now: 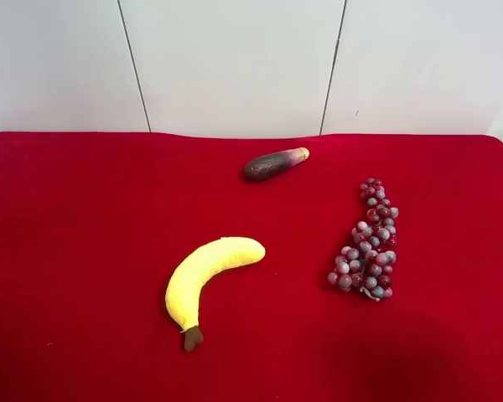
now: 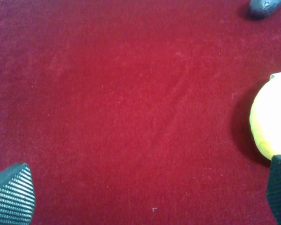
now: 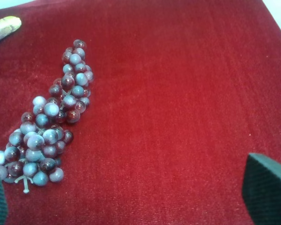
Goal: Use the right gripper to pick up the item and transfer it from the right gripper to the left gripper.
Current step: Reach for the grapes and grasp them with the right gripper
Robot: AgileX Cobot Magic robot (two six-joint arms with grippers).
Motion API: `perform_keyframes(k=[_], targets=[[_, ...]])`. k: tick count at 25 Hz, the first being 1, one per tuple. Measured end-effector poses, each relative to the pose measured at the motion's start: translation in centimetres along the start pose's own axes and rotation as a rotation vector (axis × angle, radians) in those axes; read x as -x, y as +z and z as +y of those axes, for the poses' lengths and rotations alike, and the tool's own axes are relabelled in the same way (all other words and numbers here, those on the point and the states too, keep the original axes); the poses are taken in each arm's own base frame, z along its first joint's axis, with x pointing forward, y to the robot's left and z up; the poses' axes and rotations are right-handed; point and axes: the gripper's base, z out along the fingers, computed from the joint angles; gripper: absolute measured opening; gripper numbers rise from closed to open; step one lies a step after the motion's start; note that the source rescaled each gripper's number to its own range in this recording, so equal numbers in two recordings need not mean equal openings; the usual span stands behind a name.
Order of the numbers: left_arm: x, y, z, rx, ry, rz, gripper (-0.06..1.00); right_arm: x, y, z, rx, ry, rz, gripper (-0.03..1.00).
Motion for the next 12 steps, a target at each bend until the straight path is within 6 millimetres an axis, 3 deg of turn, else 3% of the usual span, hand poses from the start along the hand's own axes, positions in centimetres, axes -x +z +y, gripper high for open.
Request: perform_keyframes(k=[12], targets=[[0.00, 0.00, 0.00, 0.000, 0.000, 0.000, 1.00, 0.00, 0.00, 0.00, 0.000, 0.000, 0.000, 1.00]])
